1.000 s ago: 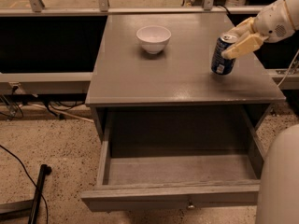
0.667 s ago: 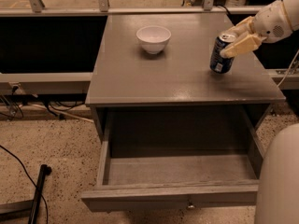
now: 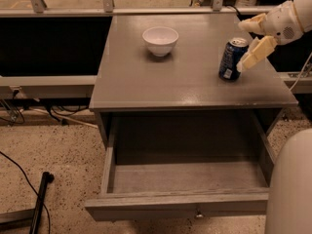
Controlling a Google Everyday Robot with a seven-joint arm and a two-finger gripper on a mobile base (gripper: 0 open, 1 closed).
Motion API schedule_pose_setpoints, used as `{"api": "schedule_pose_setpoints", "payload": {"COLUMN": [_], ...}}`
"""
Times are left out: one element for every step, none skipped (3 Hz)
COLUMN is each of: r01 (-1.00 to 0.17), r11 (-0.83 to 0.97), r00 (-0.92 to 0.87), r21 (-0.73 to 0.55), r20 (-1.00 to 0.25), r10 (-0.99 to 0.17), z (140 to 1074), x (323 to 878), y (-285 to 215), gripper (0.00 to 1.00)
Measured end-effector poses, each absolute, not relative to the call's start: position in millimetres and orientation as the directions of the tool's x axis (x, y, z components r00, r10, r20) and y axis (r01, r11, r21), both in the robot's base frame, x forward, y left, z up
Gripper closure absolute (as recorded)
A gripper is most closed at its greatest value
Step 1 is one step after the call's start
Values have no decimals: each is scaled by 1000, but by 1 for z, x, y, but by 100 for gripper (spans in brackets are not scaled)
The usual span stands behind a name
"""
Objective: Pick pepsi can from top drawer and place on counter
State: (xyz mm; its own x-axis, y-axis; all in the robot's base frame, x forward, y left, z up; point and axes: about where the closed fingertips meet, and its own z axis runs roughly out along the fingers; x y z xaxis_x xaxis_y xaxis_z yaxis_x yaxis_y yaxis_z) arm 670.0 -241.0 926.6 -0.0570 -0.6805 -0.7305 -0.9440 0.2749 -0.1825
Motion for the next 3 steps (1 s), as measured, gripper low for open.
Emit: {"api": "schedule_pose_setpoints", "payload": {"r01": [-937,-899,-899], "r11": [279,330,332], "r00": [-26,56,54], "r21": [-208,-287,-286], "r20": [-757,-823,-823], "r10": [-653,-565,-565], "z": [935,963,962], "x": [664,647,646], "y": [-253,-287,-288], "gripper": [0,0,0]}}
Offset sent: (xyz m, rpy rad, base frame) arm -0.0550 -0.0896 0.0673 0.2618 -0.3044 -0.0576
